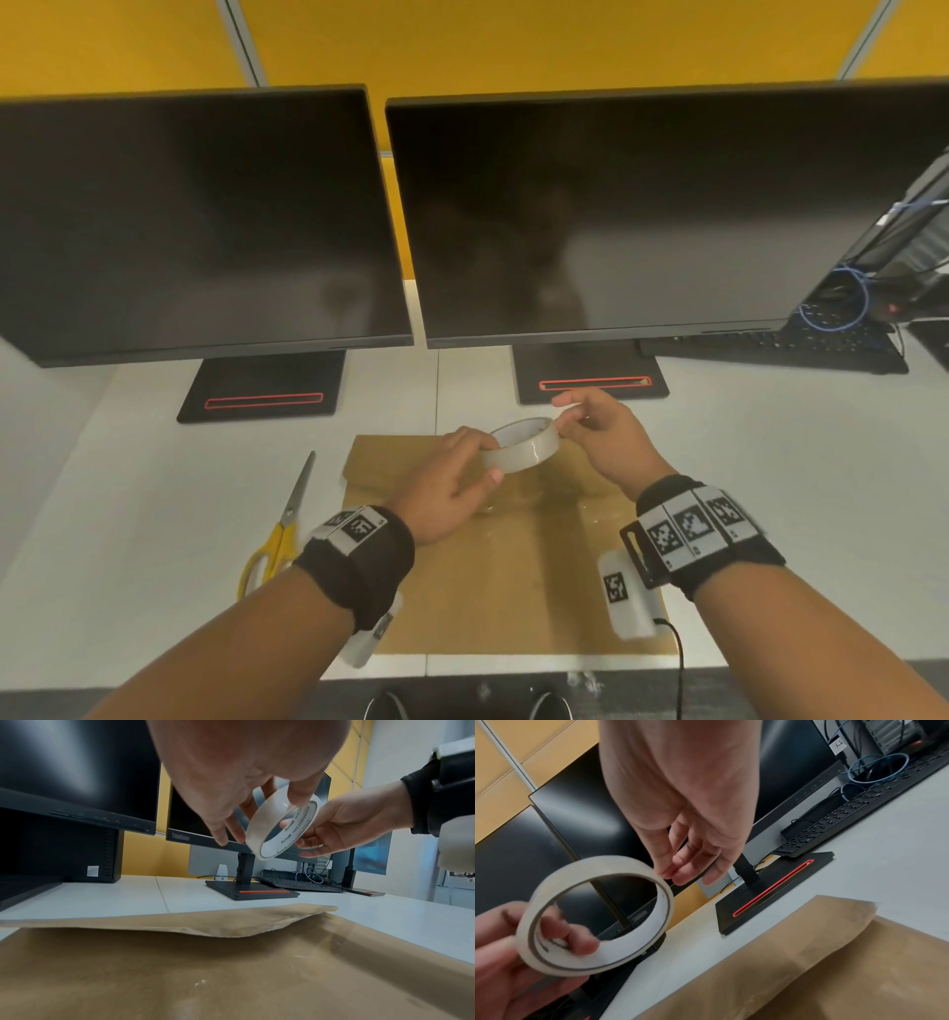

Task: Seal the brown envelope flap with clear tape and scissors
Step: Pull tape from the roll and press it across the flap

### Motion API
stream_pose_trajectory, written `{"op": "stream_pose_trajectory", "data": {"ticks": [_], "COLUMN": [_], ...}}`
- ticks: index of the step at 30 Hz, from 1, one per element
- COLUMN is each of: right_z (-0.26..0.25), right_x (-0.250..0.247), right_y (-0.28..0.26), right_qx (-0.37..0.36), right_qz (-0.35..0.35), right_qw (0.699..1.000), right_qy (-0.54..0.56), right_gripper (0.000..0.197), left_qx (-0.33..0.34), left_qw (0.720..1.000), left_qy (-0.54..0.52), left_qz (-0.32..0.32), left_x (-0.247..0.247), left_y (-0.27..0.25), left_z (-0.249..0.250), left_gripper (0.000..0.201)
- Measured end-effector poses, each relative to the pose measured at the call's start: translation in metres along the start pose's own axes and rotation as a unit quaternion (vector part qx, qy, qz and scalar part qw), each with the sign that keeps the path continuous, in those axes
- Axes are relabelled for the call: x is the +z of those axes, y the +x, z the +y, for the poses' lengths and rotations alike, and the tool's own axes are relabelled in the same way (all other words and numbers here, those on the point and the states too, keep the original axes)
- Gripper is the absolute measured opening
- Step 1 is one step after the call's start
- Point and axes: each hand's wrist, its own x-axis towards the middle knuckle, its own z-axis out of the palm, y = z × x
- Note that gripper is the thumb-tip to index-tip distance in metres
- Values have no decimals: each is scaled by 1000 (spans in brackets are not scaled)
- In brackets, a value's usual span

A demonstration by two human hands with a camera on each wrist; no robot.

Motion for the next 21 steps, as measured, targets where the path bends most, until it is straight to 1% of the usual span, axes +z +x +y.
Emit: {"op": "stream_pose_trajectory", "data": {"ticks": [2, 4, 6, 7, 8, 10, 12, 14, 17, 18, 21], "right_z": [5, 6, 5, 5, 5, 7, 7, 7, 6, 5, 1], "right_x": [4, 10, 13, 15, 16, 16, 15, 13, 3, -1, -7], "right_y": [-1, -5, -7, -7, -6, -3, -2, -4, -3, -3, -3], "right_qx": [8, 13, 17, 16, 12, 9, 8, 4, -8, -15, -39], "right_qz": [-11, -27, -20, -10, 2, 25, 26, 30, 69, 71, 47], "right_qw": [1000, 999, 998, 998, 999, 999, 1000, 999, 998, 997, 998], "right_qy": [-27, -45, -51, -53, -47, -18, -16, -27, -8, 4, 9], "right_gripper": [22, 18, 16, 17, 21, 33, 39, 38, 37, 37, 37], "left_qx": [10, 5, -8, -18, -28, -46, -58, -71, -90, -97, -126], "left_qw": [1000, 1000, 1000, 999, 999, 998, 997, 997, 995, 994, 988], "left_qy": [14, 6, -20, -30, -36, -39, -39, -20, 33, 46, 85], "left_qz": [-3, -6, 2, 10, 18, 23, 22, 20, 23, 21, 3], "left_x": [4, 9, 12, 13, 13, 12, 11, 9, 2, 0, -1], "left_y": [4, 9, 15, 18, 21, 23, 24, 27, 33, 33, 31], "left_z": [3, 9, 16, 18, 19, 21, 23, 25, 21, 17, 7], "left_gripper": [32, 30, 33, 31, 30, 36, 35, 35, 40, 40, 40]}}
